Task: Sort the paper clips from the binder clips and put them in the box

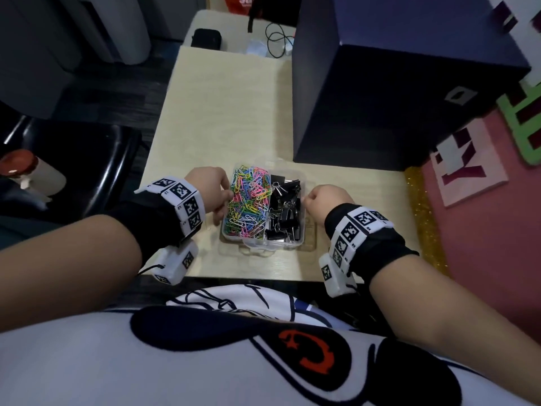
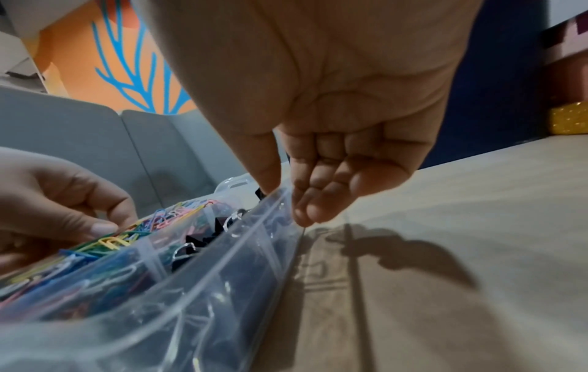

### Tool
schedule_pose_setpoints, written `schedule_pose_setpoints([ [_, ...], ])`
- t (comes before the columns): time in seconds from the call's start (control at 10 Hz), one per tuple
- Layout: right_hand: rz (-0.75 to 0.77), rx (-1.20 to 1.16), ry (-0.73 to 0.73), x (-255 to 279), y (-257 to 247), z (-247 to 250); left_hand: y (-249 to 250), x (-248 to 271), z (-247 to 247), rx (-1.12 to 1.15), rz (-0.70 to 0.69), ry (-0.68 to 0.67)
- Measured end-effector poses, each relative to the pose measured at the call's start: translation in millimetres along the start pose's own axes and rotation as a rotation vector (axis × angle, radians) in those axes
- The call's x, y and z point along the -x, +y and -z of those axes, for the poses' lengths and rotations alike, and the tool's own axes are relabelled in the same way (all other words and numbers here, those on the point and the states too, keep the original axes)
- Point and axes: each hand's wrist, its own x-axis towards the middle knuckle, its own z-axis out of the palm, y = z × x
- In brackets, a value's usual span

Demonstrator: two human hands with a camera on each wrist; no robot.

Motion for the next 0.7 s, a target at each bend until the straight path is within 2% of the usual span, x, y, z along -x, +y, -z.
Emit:
schedule_pose_setpoints([
  [0.5, 0.11, 0.094, -0.059, -3.1, 16.0, 20.6, 18.5, 12.5, -4.7, 0.095, 0.069, -0.046],
  [0.6, 0.12, 0.055, -0.063, -3.6, 20.0, 33.8, 18.9, 9.3, 0.7, 0.062, 0.066, -0.058],
  [0.7, 0.153, -0.027, -0.005, -1.9, 26.5, 58.6, 14.3, 3.6, 13.5, 0.053, 0.05, 0.005],
])
